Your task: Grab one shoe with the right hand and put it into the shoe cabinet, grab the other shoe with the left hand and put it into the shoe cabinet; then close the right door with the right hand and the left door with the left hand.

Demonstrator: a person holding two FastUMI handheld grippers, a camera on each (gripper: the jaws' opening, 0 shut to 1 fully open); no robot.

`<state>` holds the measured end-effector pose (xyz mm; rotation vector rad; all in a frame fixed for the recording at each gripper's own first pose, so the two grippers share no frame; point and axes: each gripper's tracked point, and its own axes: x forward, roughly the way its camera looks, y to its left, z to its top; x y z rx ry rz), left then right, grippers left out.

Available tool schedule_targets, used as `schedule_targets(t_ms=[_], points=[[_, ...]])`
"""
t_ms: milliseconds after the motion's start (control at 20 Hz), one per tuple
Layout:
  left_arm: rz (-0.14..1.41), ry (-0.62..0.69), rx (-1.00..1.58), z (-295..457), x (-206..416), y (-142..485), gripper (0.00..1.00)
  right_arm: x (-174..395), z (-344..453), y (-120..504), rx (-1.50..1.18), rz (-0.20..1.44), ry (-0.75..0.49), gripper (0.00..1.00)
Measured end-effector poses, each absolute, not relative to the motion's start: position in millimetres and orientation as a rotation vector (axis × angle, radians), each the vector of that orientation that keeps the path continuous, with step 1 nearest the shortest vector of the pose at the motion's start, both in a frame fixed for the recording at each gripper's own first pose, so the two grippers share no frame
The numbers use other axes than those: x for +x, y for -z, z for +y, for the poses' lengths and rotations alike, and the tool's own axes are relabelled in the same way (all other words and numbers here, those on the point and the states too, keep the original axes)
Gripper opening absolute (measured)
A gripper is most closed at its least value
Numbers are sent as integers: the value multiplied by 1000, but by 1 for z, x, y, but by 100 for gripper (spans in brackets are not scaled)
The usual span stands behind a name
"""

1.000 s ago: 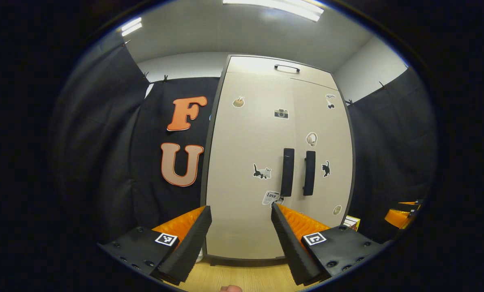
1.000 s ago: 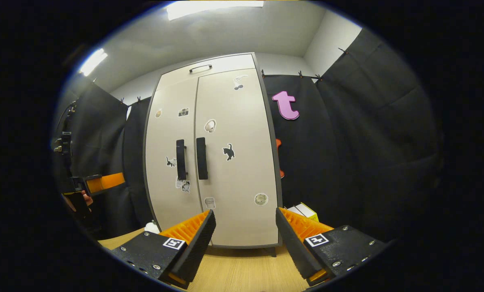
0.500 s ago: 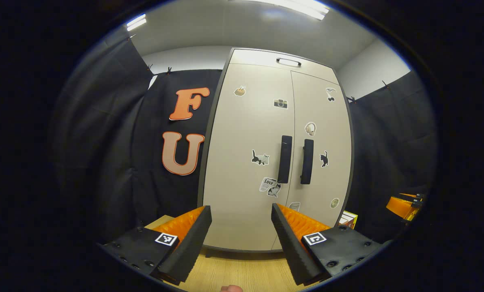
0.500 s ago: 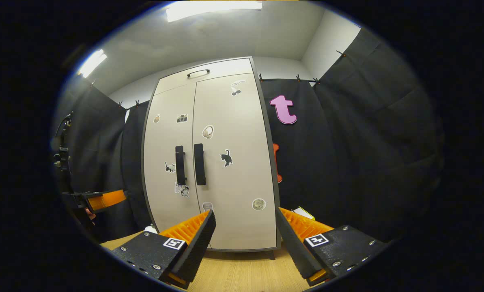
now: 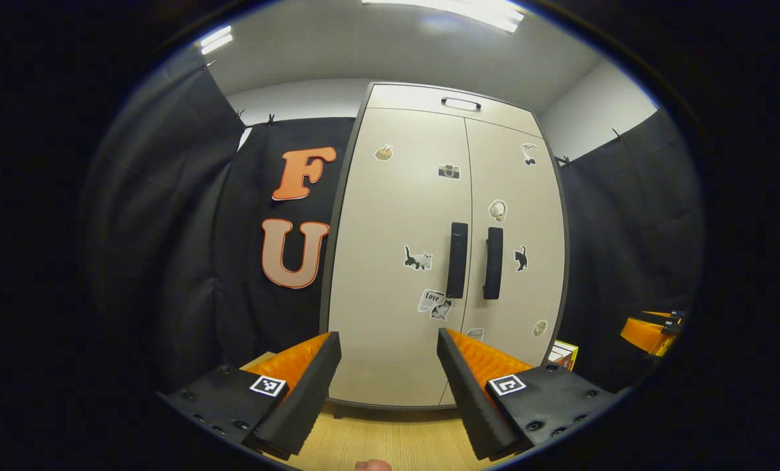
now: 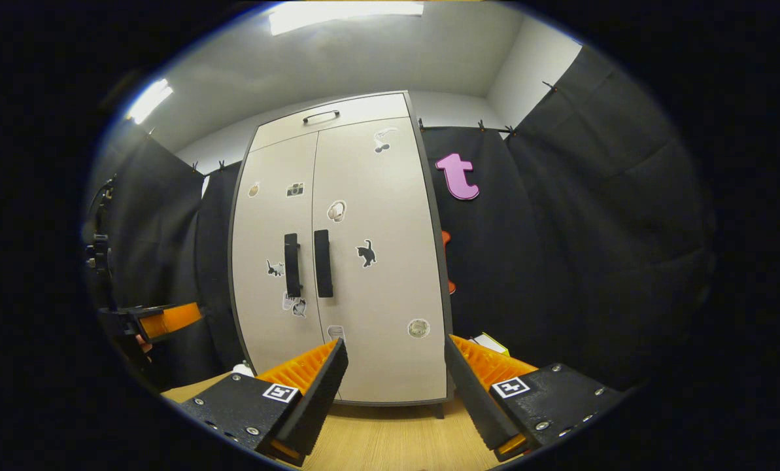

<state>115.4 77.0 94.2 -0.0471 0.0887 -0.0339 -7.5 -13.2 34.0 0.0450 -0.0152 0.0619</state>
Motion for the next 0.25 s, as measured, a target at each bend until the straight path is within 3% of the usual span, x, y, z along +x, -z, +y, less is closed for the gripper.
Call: schedule_targets(t_ms=[250], points=[[91,32,-57,77,118,-94,96,-7,-12,-33,43,-13,-62,92]])
